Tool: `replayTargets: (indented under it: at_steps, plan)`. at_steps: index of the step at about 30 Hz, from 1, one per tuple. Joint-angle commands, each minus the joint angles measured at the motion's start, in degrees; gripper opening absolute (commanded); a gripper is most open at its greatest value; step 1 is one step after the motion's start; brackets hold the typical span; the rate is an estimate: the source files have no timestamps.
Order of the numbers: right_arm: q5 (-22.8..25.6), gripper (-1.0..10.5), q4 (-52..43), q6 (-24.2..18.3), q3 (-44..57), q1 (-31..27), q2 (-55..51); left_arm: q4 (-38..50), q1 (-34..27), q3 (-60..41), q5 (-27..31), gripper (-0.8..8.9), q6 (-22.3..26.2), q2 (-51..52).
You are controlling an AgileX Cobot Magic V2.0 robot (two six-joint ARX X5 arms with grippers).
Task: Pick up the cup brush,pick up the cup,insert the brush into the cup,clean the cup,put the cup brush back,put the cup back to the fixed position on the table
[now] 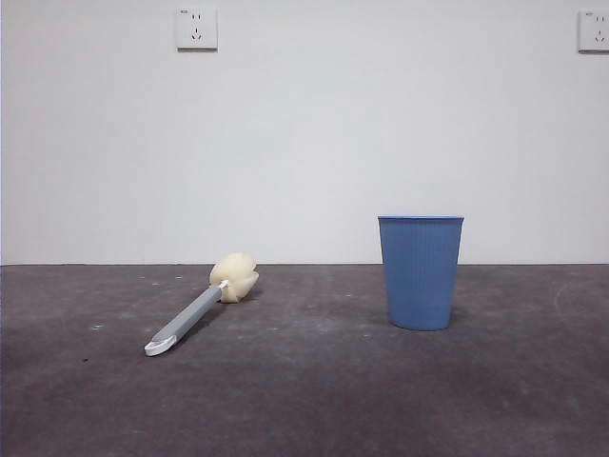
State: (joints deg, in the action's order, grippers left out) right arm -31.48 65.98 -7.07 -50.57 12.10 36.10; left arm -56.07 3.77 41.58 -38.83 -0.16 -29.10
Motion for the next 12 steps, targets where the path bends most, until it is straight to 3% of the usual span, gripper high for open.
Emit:
replayTargets:
  at_steps: [1,6,12]
  plan:
    - [0.0,5.8,-0.3,0.2,-0.2,0.1,0.0,2.7,0.3,0.5,1.3,5.66,-1.9,-1.9]
    - [0.0,5.8,-0.3,0.2,-0.2,0.1,0.0,8.1,2.8,2.9,4.7,5.66,-3.6,-8.1]
    - [-0.1,5.7,-0.3,0.2,-0.2,0.1,0.0,14.3,9.6,6.0,13.7,5.66,-6.5,-19.5]
